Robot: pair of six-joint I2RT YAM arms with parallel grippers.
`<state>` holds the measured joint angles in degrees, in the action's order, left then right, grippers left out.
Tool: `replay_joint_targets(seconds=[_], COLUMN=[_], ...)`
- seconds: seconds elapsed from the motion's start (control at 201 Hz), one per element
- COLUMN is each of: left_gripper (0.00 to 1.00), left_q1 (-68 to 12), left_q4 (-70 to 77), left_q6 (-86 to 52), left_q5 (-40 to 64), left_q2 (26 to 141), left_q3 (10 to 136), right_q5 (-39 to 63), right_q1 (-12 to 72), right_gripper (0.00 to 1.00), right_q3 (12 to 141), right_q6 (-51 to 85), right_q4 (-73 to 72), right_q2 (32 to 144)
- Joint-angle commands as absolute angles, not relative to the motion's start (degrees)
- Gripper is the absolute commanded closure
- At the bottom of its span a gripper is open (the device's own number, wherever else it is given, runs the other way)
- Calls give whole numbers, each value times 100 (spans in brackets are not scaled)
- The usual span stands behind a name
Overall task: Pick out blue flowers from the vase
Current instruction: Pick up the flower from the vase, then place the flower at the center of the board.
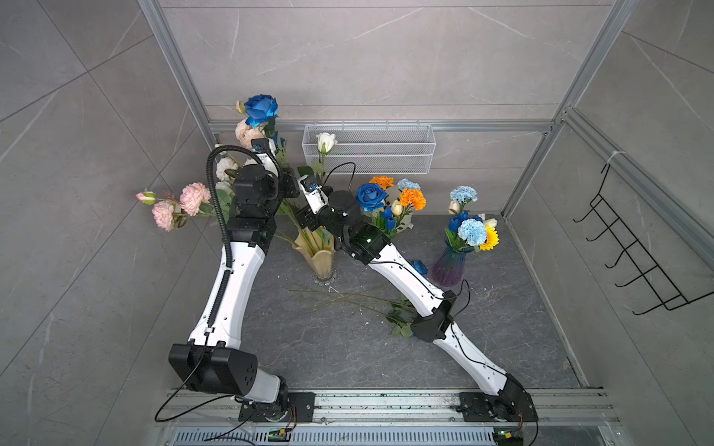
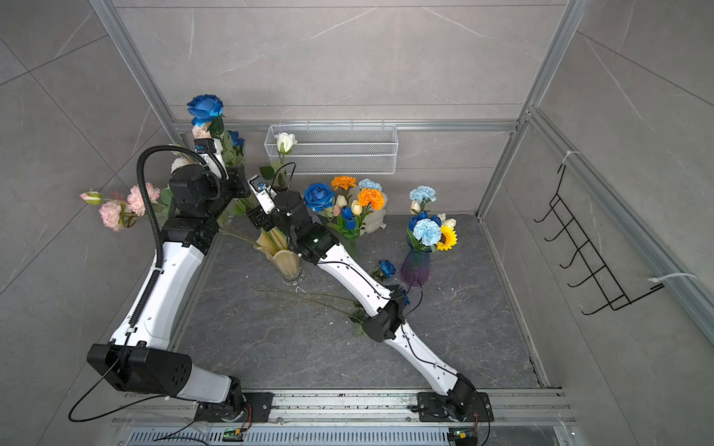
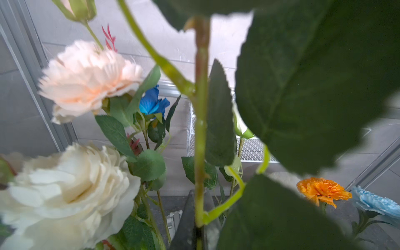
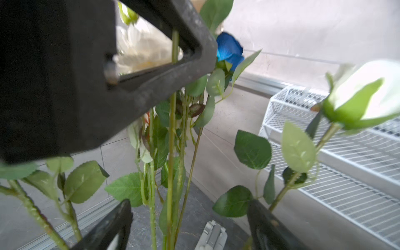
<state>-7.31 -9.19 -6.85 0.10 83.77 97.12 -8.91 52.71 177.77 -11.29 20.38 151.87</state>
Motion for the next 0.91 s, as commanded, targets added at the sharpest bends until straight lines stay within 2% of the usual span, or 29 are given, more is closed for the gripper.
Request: replay_joint_targets(seconds=[0.0, 0.154, 0.393, 0.652, 0.786, 0.901], left_gripper=[100, 100, 100, 100, 100, 100], left_q1=[-747, -747, -745, -747, -748, -749], left_q4=[-740, -690, -818, -2920, -3195, -3659], left_q6=[-431, -400, -166, 717, 1211, 1571], left_q5=[109, 245, 396, 661, 597, 954], left_q2=[7968, 7819, 7424, 7343, 7023, 6913], left_q3=[10104, 10327, 10627, 12393, 12497, 12765], right_q5=[-1081, -1311, -1329, -1499, -1898, -2292], right_q1=[5619, 5822, 6083, 6108, 6100, 6098], right_gripper=[12, 6, 4, 2, 1, 1], right_q3=[18198, 18212, 18211, 18206, 18187, 17735], right_q6=[-1704, -2029, -1992, -1697, -1949, -2095], right_q4=[2123, 2222, 2384, 2976, 3227, 3466], right_q2=[14563, 14209, 13553, 12657, 12255, 11665])
